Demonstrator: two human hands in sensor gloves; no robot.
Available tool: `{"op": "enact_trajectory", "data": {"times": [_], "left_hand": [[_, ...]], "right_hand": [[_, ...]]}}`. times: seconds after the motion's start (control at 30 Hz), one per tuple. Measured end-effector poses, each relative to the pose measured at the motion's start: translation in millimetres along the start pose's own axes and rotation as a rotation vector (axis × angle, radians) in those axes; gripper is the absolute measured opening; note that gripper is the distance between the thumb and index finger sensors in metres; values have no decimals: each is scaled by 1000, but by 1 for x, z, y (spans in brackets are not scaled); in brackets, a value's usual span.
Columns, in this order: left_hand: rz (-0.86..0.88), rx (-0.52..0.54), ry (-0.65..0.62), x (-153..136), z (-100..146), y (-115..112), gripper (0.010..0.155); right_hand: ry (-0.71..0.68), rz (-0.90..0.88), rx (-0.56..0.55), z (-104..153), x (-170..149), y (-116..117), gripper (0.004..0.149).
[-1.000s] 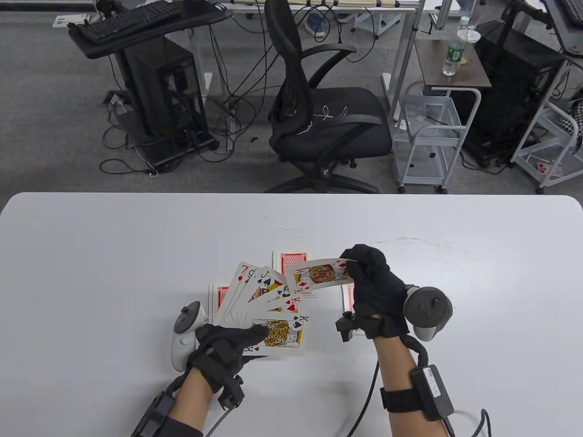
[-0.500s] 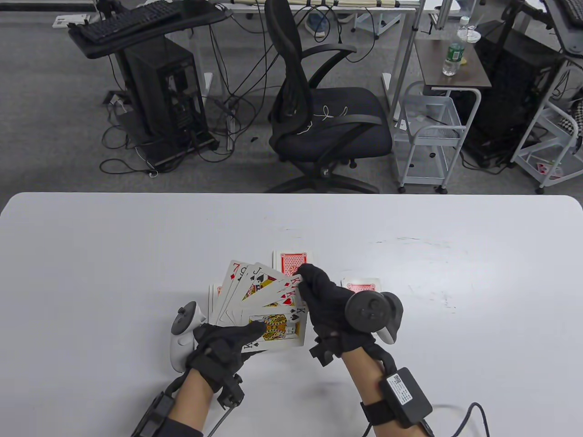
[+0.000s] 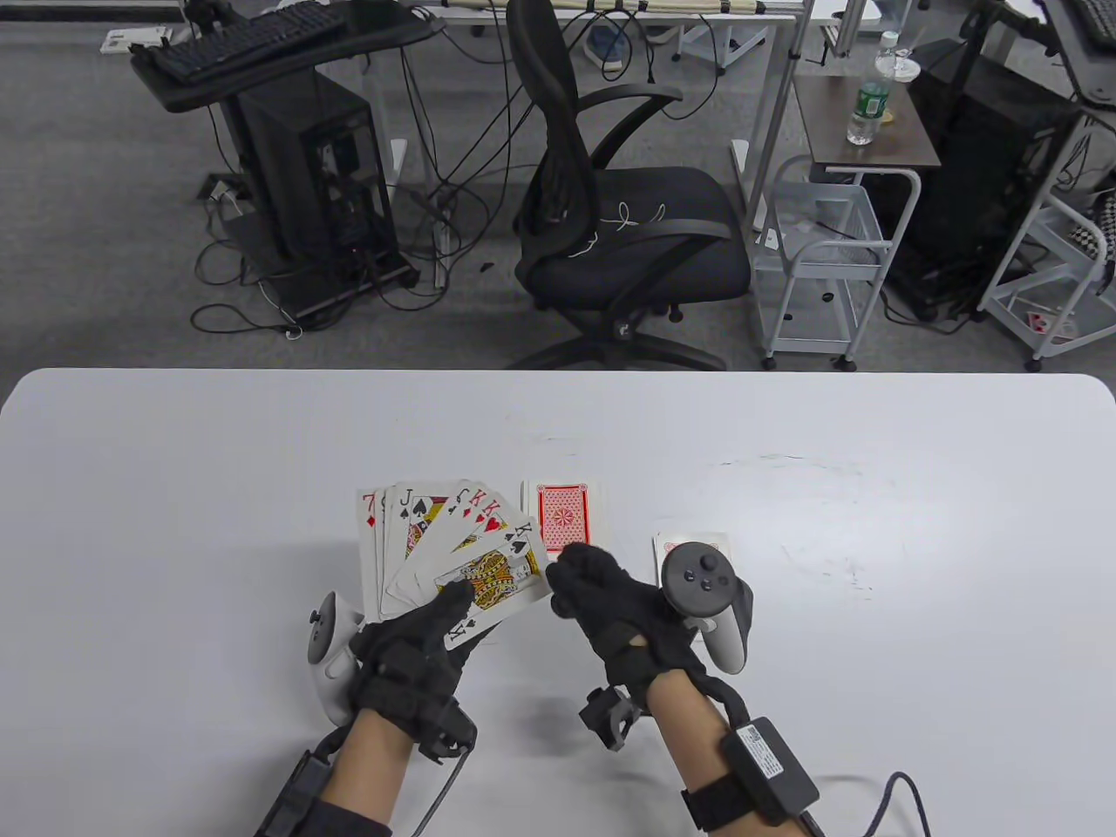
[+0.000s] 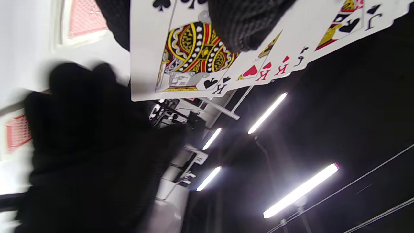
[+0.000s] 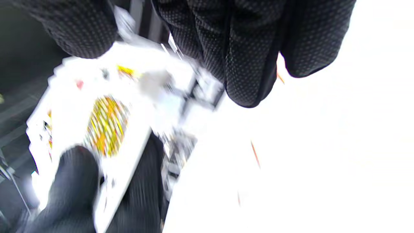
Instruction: Four-player card dealing with fan arrangement
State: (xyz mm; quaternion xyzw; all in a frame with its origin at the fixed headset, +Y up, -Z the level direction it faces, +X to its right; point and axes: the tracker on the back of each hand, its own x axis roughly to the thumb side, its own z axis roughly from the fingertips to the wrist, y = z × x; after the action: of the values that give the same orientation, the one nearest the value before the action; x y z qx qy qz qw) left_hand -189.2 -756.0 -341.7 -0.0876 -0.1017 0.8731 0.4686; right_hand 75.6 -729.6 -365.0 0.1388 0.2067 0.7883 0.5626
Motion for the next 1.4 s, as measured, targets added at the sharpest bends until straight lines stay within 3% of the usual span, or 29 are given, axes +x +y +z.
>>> {"op": "enact_trajectory", "data": {"times": [0.07,0.1,0.2,0.33,0.6,0.67,0.8,0.9,1.03,1.17,1.23,1.3,1.4], "left_hand": [[42,-2,-18,-1,1,-2,55],[52,-11,-16,-2,1,-3,55],[34,-72,25,-10,0,-14,54],[-38,-160,107,-20,-2,-29,53],[-188,-267,255,-34,-5,-41,54],[-203,-296,288,-38,-6,-42,54],[-255,-253,318,-38,-7,-37,50],[-374,-160,333,-33,-7,-27,51],[-557,-81,321,-20,-7,-17,59],[-845,-61,222,-11,-9,-26,61],[-906,-42,220,-14,-10,-31,56],[-912,73,168,-17,-7,-31,46],[-906,70,153,-16,-7,-33,43]], "right_hand": [[6,-44,138,-6,-5,12,81],[-27,-77,137,-8,-4,15,79],[-172,-202,-6,-11,6,18,65],[-267,-171,-91,-6,13,7,61],[-368,-304,-68,-5,12,-4,65],[-369,-330,-106,-3,14,-6,54],[-318,-298,-157,4,16,-14,46],[-312,-190,-184,13,18,-23,45],[-276,-10,-235,25,10,-33,44],[-206,145,-231,27,-11,-23,43],[-168,145,-229,25,-20,-17,42],[-164,88,-217,25,-23,-14,42],[-170,78,-220,26,-23,-16,42]]}}
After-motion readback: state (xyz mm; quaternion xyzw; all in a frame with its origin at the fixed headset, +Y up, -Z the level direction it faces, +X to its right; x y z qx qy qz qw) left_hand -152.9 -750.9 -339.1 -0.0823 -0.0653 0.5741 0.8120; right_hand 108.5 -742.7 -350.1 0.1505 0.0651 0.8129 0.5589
